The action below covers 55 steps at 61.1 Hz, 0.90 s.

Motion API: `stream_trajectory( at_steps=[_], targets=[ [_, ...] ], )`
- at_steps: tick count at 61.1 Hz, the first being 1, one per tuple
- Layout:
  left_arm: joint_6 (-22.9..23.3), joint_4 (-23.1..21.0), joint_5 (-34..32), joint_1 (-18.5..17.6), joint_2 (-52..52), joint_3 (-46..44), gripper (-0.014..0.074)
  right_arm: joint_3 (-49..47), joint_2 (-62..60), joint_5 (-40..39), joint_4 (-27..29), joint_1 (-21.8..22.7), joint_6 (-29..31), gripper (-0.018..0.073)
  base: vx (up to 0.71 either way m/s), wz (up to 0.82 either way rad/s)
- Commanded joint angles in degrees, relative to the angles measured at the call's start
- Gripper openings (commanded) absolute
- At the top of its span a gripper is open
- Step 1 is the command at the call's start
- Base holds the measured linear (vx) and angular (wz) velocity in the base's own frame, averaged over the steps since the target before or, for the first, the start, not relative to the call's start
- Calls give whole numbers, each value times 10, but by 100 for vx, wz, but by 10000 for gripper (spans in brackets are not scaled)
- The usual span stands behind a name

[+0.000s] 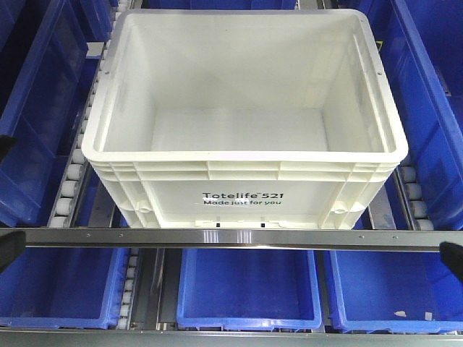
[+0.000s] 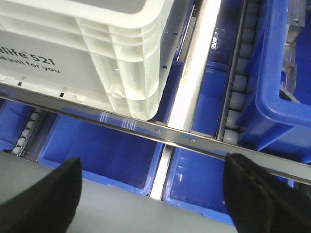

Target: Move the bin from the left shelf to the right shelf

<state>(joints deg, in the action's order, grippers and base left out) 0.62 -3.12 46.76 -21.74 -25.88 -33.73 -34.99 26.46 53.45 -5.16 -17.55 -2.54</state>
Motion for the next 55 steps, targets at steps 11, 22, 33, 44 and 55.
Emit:
stream_trajectory(
  at_steps=[11, 22, 33, 44, 55],
  targets=[
    [0, -4, -33, -2, 22, 27, 423, 12, -15, -11, -3, 0, 13, 412, 0, 0],
    [0, -4, -31, -2, 22, 33, 181, 12, -15, -9, -3, 0, 12, 158, 0, 0],
    [0, -4, -17, -2, 22, 33, -6, 12, -15, -3, -3, 0, 12, -13, 0, 0],
    [0, -4, -17, -2, 22, 33, -9, 12, -15, -3, -3, 0, 12, -10, 0, 0],
    [0, -4, -17, -2, 22, 33, -9, 12, -15, -3, -3, 0, 12, -10, 0, 0]
  ],
)
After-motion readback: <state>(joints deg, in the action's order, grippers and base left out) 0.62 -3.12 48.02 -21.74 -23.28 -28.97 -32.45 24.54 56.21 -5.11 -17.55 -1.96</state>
